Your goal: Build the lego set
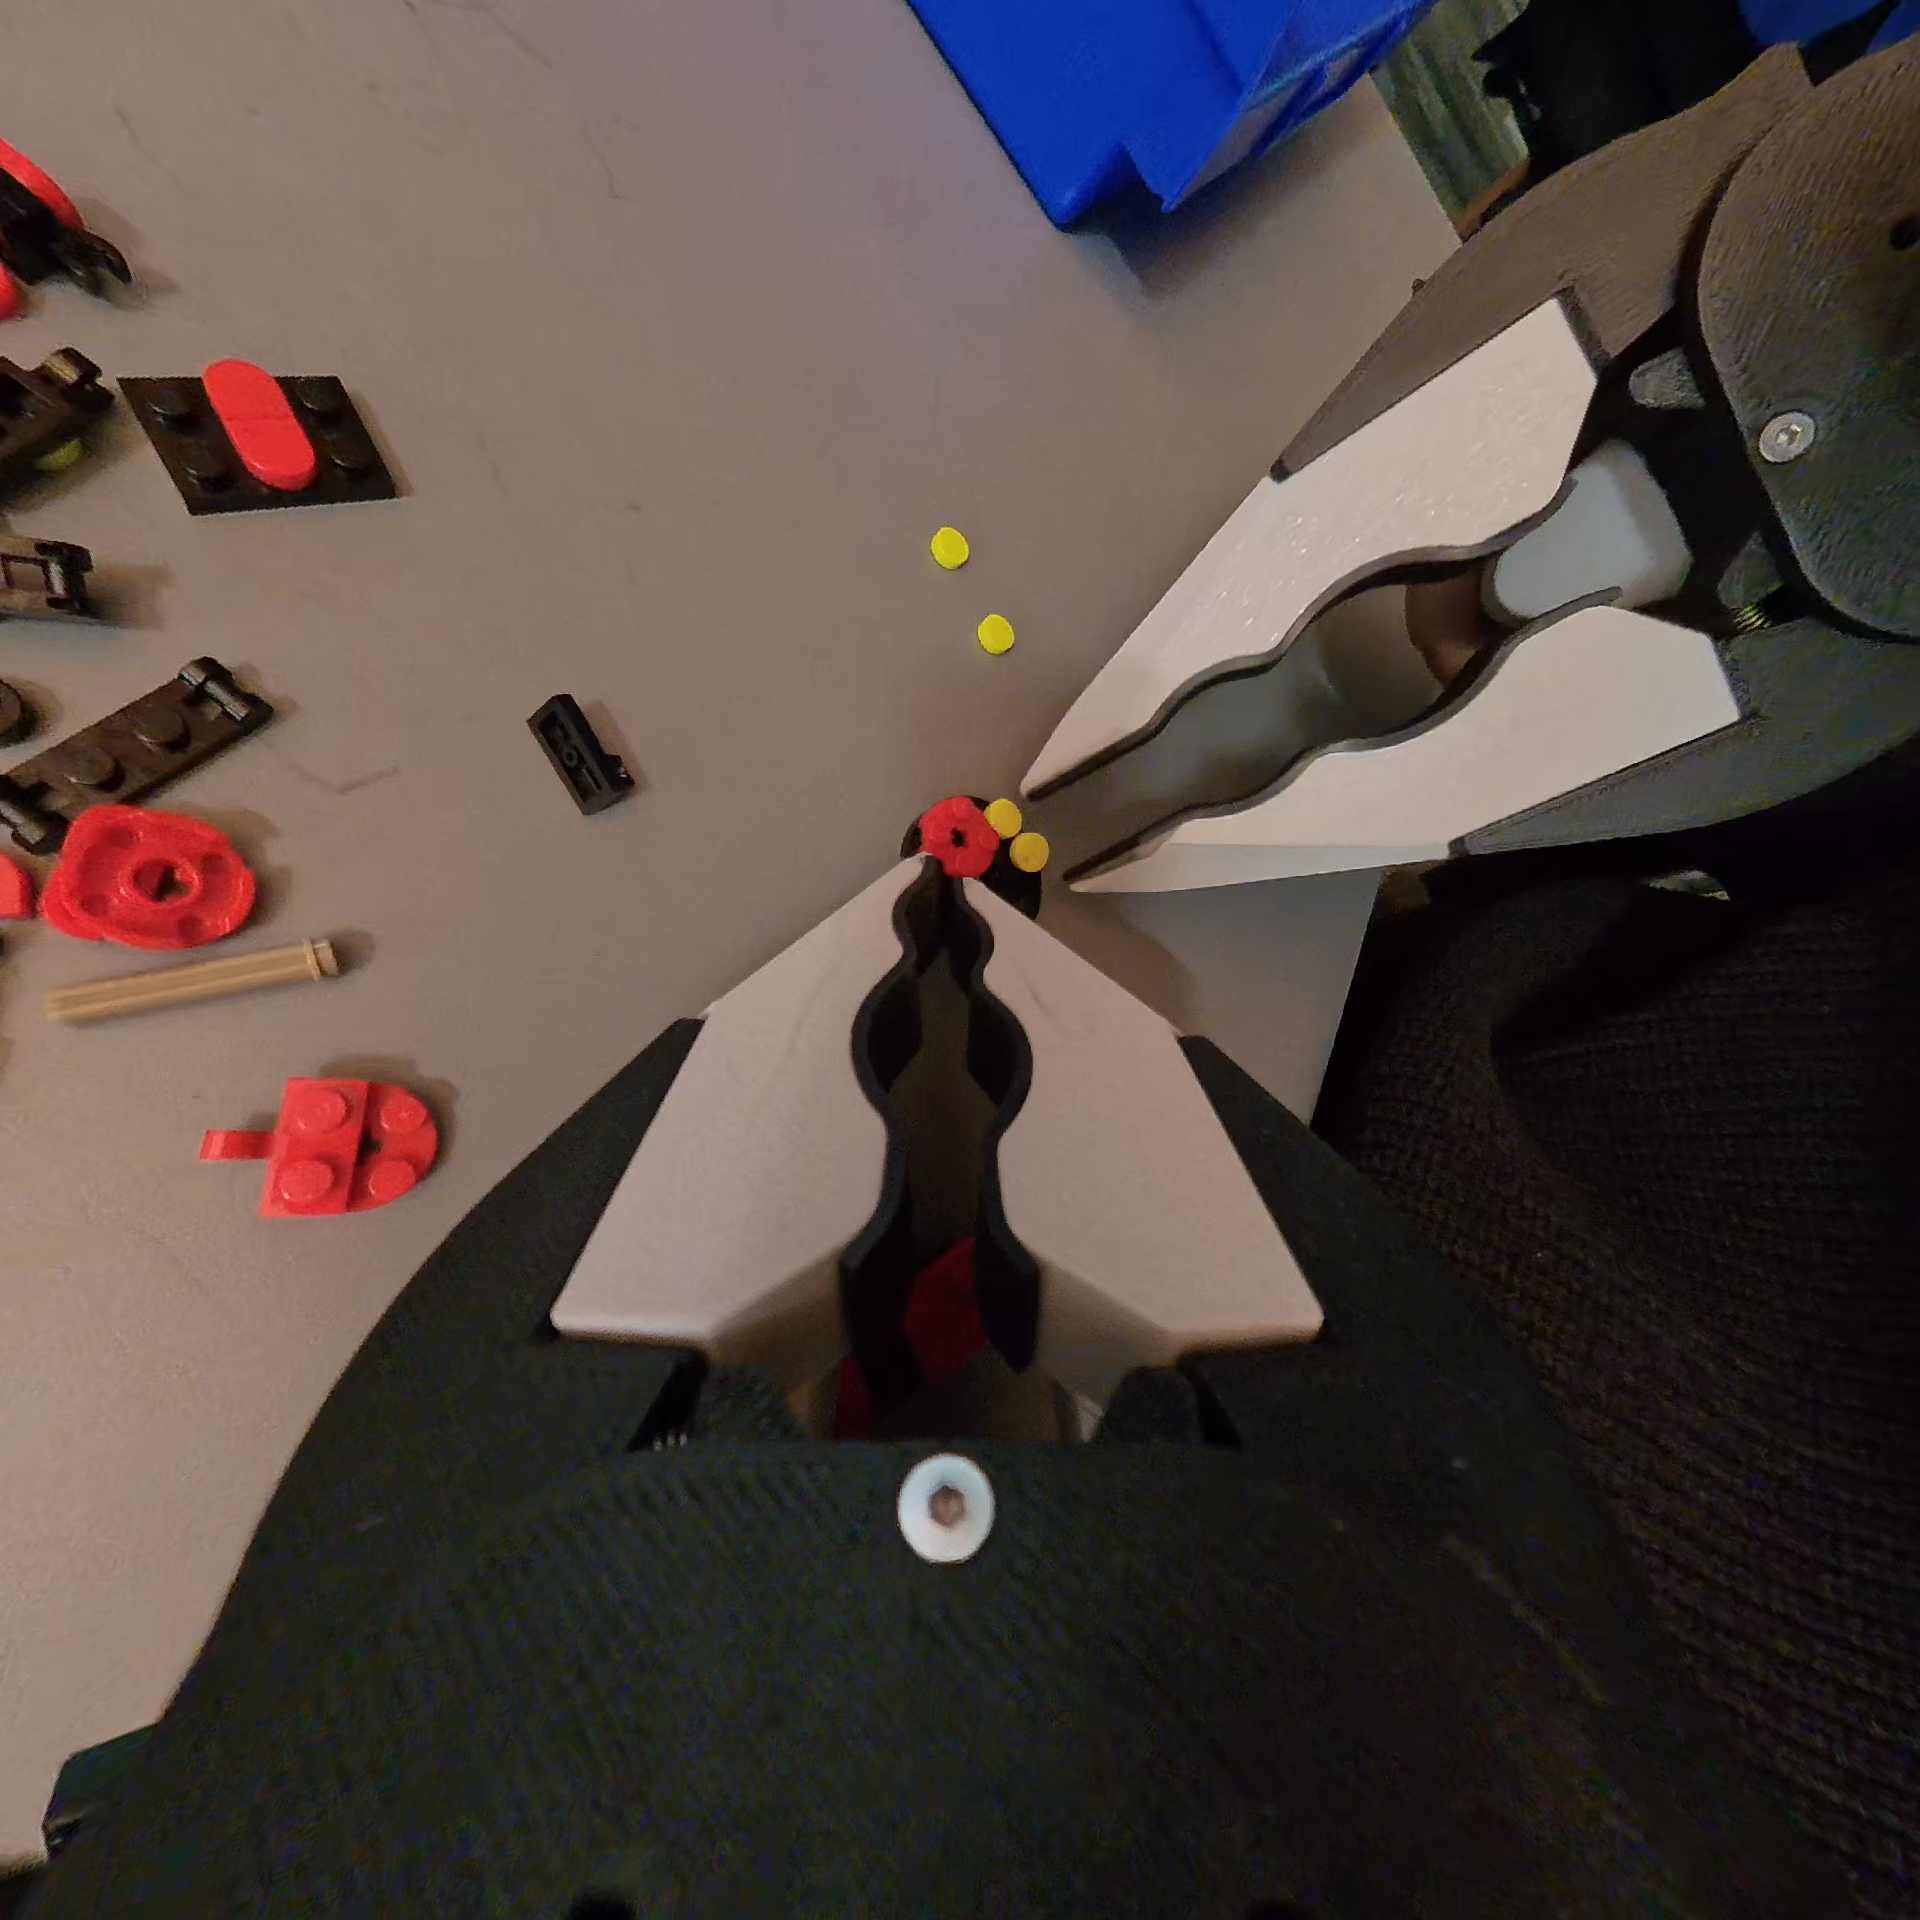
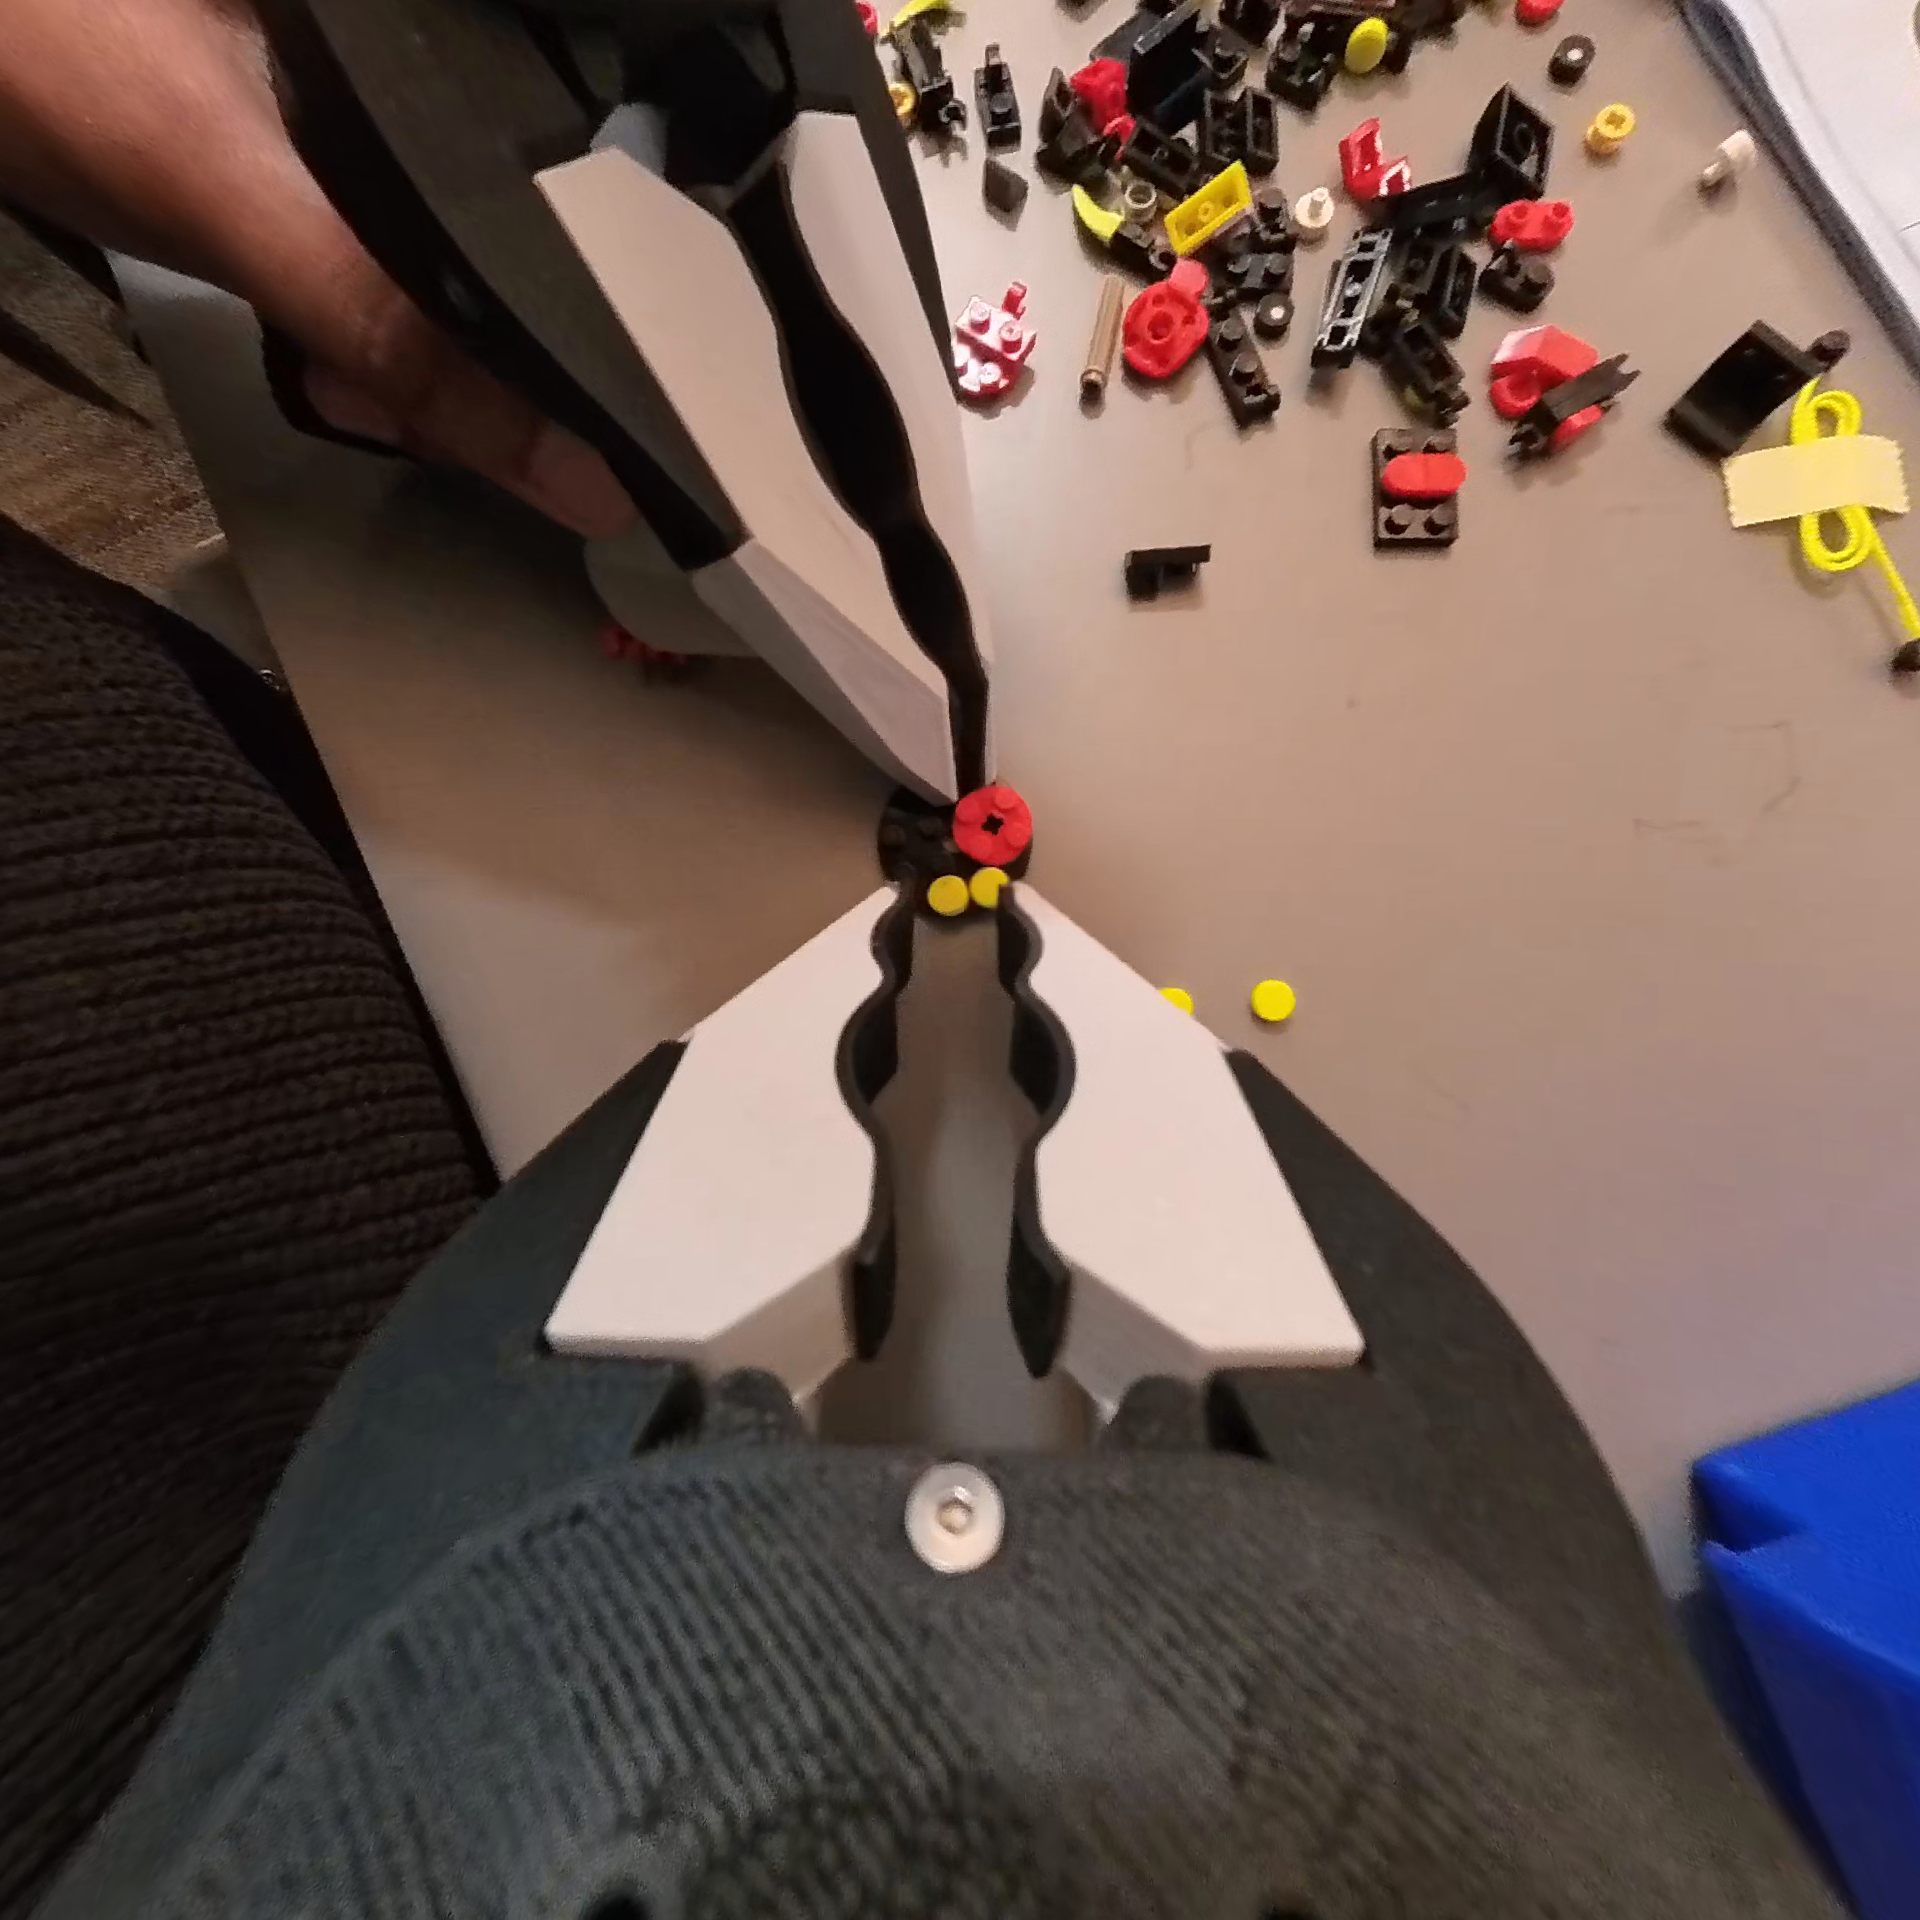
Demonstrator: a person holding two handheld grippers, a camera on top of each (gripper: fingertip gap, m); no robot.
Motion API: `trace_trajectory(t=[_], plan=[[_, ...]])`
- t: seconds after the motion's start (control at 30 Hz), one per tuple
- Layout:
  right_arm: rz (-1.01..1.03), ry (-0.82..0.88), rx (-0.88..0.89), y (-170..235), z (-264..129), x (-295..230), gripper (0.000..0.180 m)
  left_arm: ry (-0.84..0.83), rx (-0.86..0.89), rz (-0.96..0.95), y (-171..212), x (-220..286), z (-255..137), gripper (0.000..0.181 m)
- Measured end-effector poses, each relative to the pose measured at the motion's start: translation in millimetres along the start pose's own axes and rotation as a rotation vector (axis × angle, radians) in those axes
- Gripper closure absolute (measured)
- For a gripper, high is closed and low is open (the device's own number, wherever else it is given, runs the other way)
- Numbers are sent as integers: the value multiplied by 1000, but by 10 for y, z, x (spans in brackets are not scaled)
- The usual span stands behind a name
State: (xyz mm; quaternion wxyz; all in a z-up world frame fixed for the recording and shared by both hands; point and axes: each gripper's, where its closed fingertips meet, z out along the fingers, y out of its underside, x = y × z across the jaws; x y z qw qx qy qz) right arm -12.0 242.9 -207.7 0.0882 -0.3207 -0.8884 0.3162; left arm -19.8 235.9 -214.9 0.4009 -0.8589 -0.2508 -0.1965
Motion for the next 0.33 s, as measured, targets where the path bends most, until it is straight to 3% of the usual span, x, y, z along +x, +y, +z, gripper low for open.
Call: trace_trajectory(t=[0.33], plan=[[-38, 12, -16, 30, 41, -18, 174, 2, -1, -1, 1, 3, 0, 181]])
